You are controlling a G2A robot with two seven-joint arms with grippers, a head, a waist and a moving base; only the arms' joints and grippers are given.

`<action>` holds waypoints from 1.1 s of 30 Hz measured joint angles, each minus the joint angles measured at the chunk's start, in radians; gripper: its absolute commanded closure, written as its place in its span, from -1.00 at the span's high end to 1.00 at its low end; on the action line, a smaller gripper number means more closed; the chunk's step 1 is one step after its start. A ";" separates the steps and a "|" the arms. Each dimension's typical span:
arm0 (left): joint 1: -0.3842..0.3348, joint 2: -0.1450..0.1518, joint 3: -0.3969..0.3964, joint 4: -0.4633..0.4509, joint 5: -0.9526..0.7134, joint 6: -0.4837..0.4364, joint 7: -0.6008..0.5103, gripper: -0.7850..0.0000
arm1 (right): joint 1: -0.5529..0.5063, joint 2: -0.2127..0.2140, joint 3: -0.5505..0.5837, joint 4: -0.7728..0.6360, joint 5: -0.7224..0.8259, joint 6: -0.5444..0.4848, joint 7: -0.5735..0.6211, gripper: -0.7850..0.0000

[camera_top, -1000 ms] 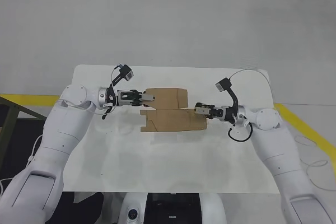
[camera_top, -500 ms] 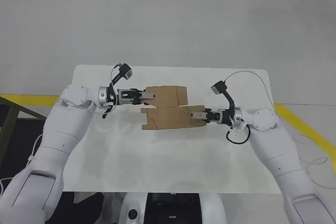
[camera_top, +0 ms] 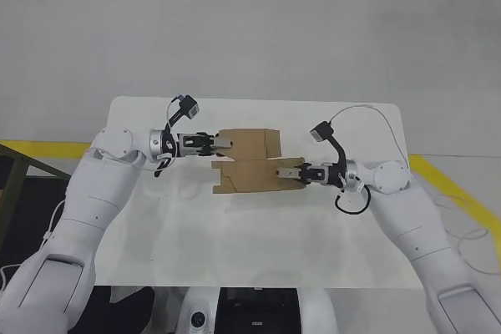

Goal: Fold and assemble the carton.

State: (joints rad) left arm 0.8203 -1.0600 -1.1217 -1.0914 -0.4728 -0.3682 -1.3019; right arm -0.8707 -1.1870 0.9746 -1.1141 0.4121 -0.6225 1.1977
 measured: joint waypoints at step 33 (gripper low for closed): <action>0.044 0.018 -0.084 -0.041 -0.100 -0.022 -0.002 1.00 | 0.033 0.008 -0.034 0.045 -0.047 0.052 -0.138 -1.00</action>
State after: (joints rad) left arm 0.8645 -1.0423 -1.2056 -1.1324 -0.5732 -0.3897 -1.3043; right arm -0.8380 -1.1789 0.9402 -1.0686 0.3650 -0.5710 1.0595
